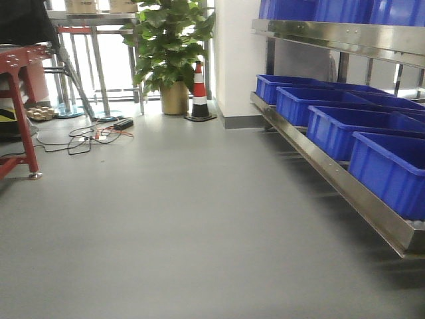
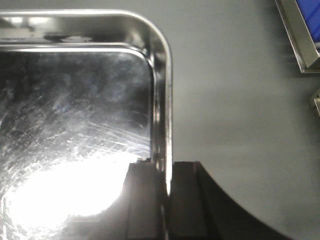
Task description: Stack silver trays without gaps
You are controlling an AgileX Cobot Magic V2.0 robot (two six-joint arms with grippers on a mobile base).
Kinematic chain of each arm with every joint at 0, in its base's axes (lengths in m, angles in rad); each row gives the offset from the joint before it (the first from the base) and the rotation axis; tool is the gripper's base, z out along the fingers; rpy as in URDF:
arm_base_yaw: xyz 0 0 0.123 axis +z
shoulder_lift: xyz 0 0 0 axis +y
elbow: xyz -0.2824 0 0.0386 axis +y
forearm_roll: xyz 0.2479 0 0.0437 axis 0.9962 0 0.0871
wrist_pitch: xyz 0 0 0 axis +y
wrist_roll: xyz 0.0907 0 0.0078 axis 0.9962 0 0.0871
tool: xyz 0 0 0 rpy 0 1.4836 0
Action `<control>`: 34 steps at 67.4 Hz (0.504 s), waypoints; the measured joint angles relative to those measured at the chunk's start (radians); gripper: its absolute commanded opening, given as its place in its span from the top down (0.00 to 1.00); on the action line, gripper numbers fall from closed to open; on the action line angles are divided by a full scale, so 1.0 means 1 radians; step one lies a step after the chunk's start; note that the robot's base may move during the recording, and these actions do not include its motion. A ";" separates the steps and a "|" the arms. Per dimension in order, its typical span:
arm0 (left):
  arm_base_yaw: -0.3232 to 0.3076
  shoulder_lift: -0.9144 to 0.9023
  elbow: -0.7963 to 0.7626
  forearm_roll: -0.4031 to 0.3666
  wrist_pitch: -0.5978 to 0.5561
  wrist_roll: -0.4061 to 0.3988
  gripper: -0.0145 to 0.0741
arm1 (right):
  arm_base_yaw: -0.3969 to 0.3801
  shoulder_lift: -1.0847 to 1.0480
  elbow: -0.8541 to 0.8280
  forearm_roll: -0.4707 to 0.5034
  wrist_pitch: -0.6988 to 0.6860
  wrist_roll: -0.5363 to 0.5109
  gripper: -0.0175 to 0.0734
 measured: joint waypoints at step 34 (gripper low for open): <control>0.000 0.000 0.000 0.000 0.000 0.000 0.85 | 0.000 0.000 0.000 0.000 0.000 0.000 0.83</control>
